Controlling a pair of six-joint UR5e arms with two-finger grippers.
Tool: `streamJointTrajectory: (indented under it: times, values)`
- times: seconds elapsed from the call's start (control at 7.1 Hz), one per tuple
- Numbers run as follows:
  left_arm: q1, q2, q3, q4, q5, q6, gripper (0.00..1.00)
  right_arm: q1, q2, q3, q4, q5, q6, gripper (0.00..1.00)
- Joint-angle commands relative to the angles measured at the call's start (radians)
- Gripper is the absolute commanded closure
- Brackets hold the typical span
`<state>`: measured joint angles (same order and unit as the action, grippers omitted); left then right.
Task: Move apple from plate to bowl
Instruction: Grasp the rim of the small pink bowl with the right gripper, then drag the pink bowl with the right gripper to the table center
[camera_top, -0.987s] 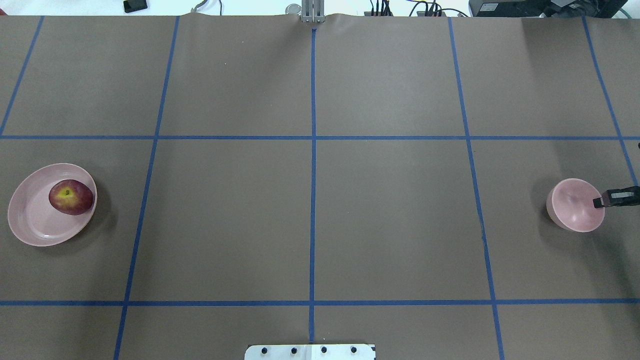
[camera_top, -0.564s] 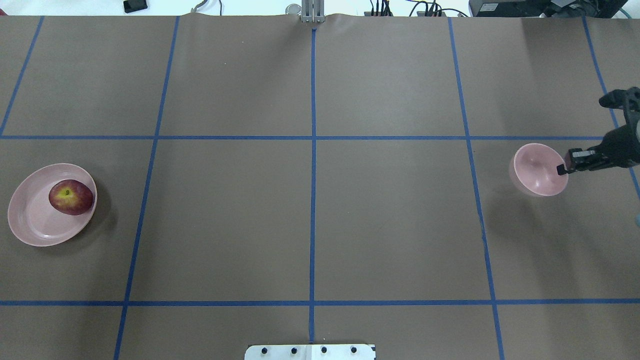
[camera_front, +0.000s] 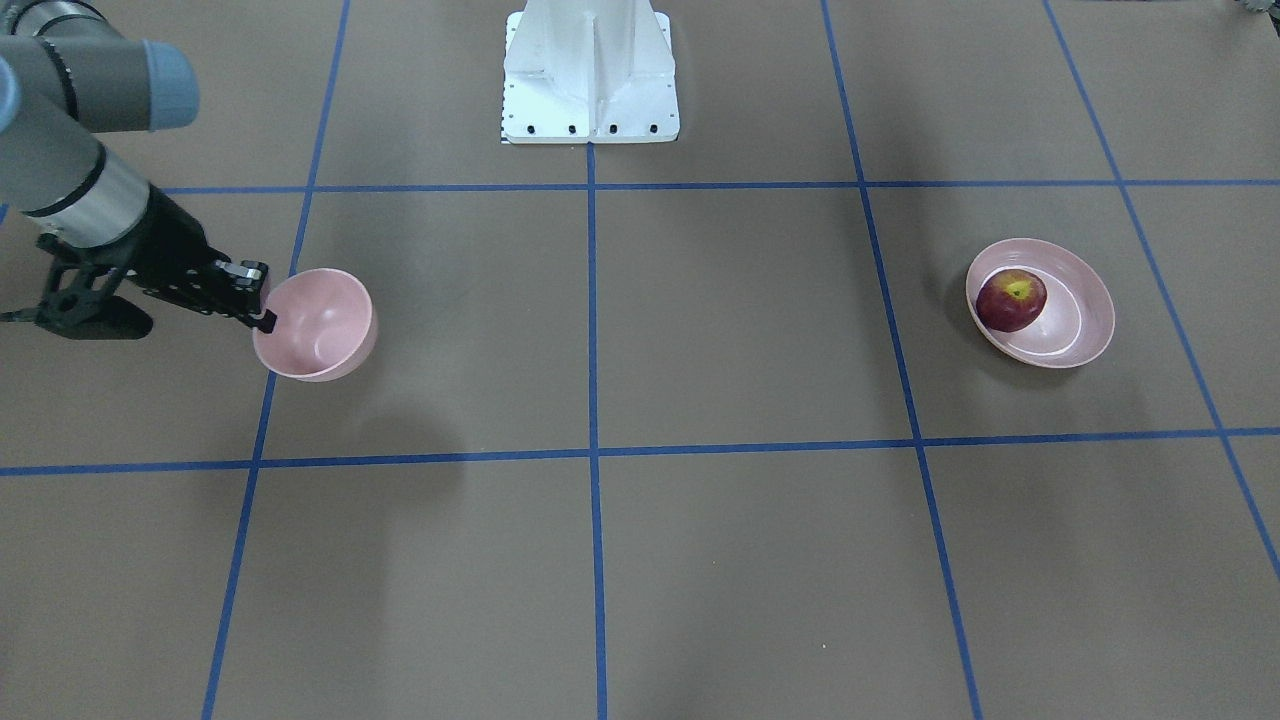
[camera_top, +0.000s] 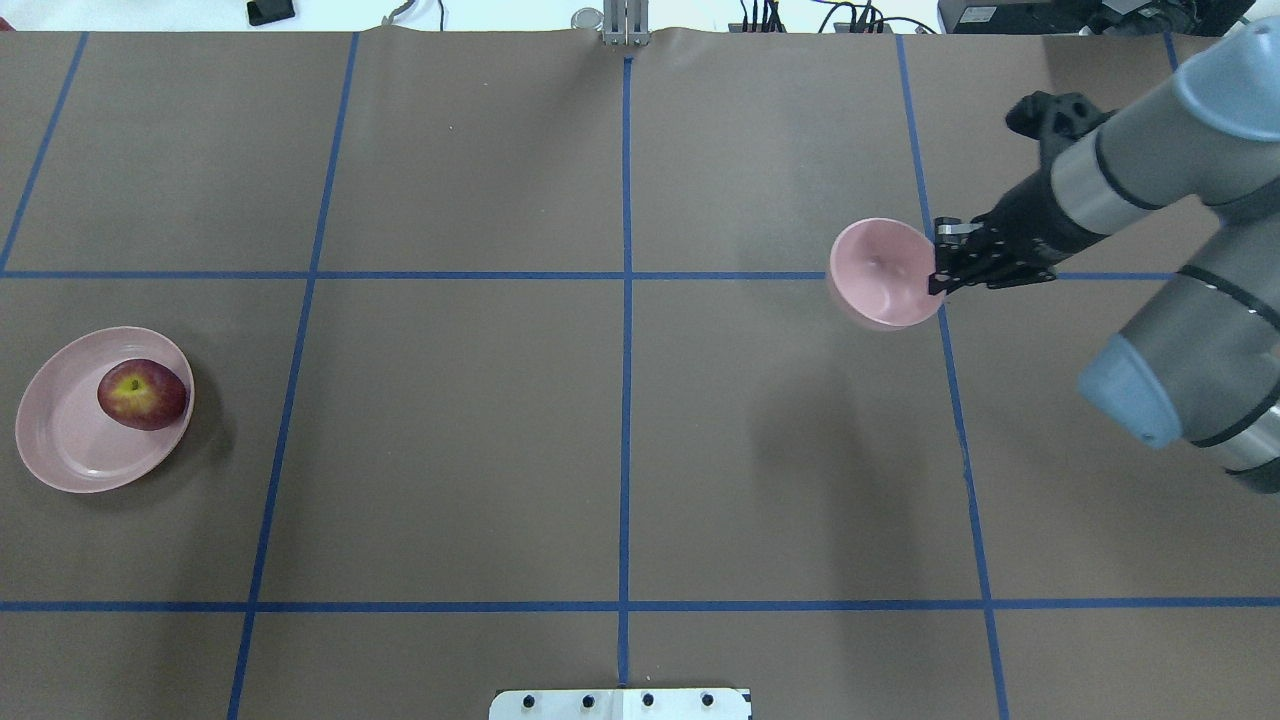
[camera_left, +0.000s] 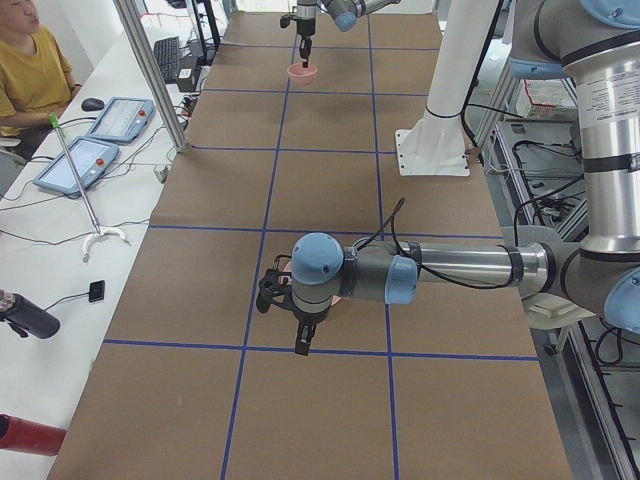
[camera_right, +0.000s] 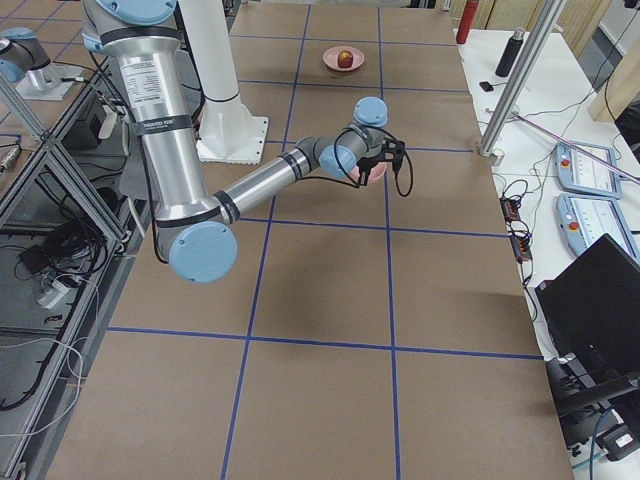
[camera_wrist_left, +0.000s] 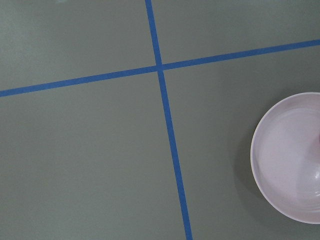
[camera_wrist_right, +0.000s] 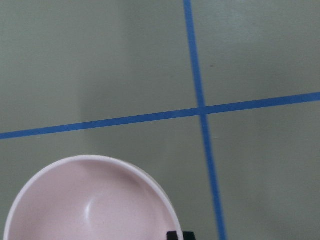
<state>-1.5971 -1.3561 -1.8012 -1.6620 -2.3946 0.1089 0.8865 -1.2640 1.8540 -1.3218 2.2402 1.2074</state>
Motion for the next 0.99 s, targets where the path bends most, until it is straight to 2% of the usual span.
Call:
streamJointTrajectory:
  times: [0.0, 0.14, 0.42, 0.56, 0.85]
  values:
    - [0.0, 0.0, 0.008, 0.001, 0.0, 0.0, 0.02, -0.189, 0.208, -0.009, -0.138, -0.181, 0.214, 1.0]
    - [0.0, 0.0, 0.012, -0.001, 0.0, 0.0, 0.02, -0.246, 0.271, -0.034, -0.161, -0.245, 0.28, 1.0]
    - [0.0, 0.0, 0.014, -0.001, 0.0, -0.001, 0.02, -0.334, 0.369, -0.152, -0.162, -0.344, 0.327, 1.0]
    - [0.0, 0.0, 0.014, -0.001, 0.0, -0.001, 0.02, -0.357, 0.395, -0.207, -0.16, -0.373, 0.328, 1.0]
    - [0.0, 0.0, 0.014, -0.001, 0.0, -0.001, 0.02, -0.386, 0.394, -0.229, -0.155, -0.386, 0.328, 1.0]
